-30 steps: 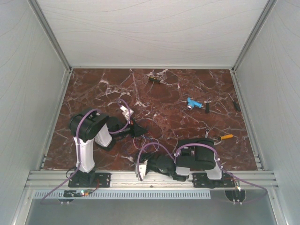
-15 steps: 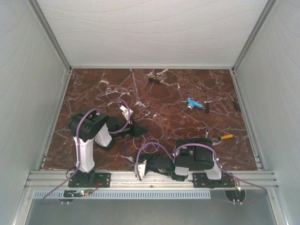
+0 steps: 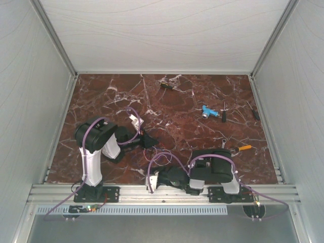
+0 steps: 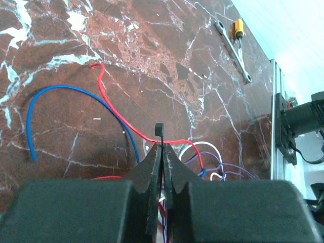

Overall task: Zip-tie the wires
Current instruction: Tie the cable at the center of the board.

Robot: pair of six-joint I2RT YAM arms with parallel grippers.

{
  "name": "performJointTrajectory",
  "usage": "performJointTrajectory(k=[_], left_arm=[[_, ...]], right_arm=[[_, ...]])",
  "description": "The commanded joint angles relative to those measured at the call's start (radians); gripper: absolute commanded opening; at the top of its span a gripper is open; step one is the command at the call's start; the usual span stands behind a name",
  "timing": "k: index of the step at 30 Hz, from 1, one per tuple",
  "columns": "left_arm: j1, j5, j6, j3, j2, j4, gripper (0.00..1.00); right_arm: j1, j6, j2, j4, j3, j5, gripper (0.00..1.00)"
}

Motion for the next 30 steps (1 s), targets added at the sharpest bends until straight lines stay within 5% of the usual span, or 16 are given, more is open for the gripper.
performJointTrajectory(k=[1,8,18,30], left_arm=[[-0.002,0.018,0.015,-0.024,-0.028,0.304,0.00],[-0.020,0.022,0.061,-0.064,-0.063,0.304,0.00],[-0.026,0.023,0.142,-0.078,-0.102,0.304,0.00],[-0.026,0.053,0.235,-0.094,-0.114,0.304,0.00]], right_arm=[[-0.039,0.107,-0.114,-0.075,-0.008,-0.051,0.00],[-0.161,0.286,-0.313,-0.354,-0.005,-0.230,0.00],[-0.274,0.457,-0.400,-0.483,0.018,-0.340,0.00],[-0.496,0.743,-0.412,-0.626,0.092,-0.706,0.00]])
